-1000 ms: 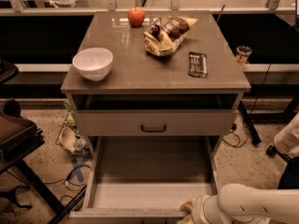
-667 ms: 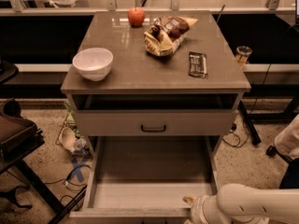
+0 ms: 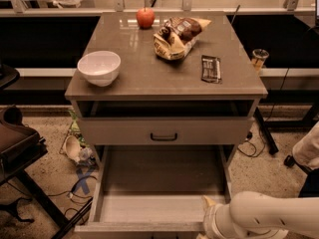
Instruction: Open middle drawer
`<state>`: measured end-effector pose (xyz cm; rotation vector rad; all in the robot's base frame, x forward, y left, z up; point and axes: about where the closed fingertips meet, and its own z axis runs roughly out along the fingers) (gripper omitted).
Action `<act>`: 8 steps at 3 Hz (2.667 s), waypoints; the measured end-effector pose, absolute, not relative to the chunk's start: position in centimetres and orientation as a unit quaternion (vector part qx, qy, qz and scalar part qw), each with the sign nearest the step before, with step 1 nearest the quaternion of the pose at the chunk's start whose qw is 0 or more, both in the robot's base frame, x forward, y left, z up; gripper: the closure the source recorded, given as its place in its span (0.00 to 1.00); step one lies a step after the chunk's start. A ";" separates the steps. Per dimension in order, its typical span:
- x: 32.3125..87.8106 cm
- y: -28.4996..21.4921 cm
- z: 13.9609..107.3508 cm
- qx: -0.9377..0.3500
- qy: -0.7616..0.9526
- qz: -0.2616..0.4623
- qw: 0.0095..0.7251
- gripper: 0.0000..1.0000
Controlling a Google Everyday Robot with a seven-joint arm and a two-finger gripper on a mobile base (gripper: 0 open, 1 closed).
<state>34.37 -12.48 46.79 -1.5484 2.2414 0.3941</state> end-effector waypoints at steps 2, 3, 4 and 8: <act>34.2 -16.4 53.8 -0.546 0.823 0.055 0.144 0.41; 41.2 -14.9 59.8 -0.579 0.794 0.011 0.187 0.72; 45.1 -14.6 60.3 -0.594 0.779 0.011 0.201 0.95; 49.3 -12.1 48.8 -0.629 0.752 0.073 0.181 1.00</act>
Offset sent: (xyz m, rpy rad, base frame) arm 0.0996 0.0195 0.1932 -0.3154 -0.2040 0.0363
